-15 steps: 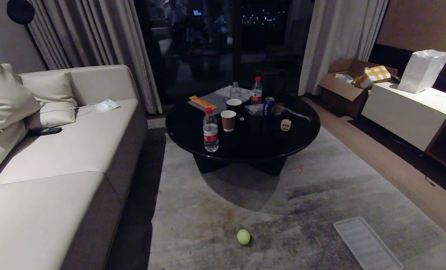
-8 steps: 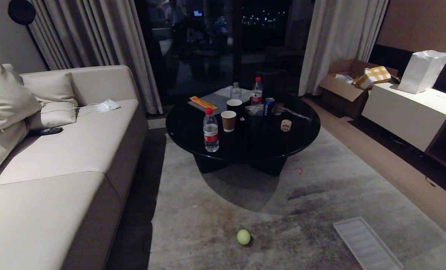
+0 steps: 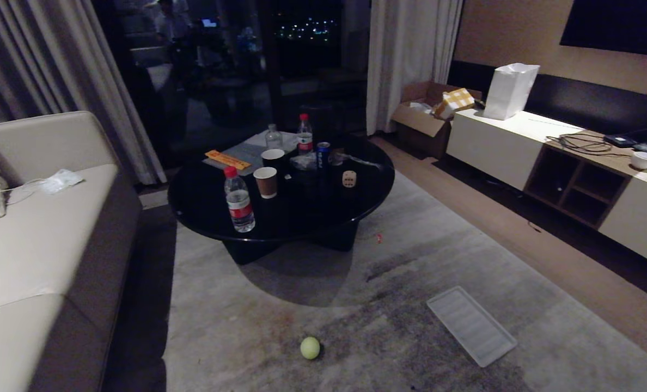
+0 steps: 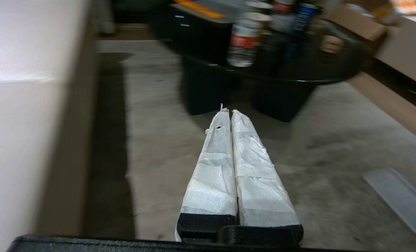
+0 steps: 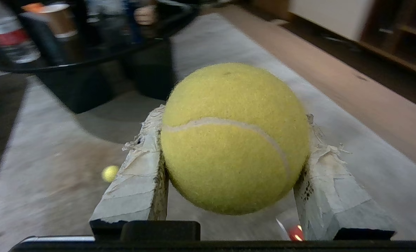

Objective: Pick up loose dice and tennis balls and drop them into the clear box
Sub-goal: Put the ball in the box

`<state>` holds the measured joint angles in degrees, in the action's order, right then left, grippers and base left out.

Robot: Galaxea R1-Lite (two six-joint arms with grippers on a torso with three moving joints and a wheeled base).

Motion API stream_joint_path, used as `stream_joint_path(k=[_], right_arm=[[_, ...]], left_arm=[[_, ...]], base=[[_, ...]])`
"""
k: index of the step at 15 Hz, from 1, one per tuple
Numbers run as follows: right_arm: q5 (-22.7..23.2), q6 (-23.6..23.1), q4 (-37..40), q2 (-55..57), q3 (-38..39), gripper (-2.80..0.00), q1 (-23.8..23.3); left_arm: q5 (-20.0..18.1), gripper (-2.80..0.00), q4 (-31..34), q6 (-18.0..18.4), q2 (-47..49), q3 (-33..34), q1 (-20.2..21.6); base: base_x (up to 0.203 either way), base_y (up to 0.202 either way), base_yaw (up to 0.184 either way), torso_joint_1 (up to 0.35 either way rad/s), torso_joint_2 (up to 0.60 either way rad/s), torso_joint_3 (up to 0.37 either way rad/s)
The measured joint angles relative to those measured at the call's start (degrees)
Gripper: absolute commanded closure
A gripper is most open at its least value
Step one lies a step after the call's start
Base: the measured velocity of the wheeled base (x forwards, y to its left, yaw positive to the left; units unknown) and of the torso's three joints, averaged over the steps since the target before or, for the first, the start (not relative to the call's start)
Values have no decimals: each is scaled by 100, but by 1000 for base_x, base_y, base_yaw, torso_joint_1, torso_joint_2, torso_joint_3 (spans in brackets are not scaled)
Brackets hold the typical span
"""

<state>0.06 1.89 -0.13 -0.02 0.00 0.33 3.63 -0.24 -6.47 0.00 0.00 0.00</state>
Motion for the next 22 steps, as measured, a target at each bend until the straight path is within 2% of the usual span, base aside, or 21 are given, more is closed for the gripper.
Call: stream_joint_path(k=[14,22], right_arm=[[2,0,-2,2,0,0,-2],[4,1,-5,2,0,0,0]], left_arm=[[2,0,-9,-6,0,0,0],[-2,0,-6,2,0,0,0]], base=[[1,11,-160,2,3,3],[0,1,-10,1,0,0]])
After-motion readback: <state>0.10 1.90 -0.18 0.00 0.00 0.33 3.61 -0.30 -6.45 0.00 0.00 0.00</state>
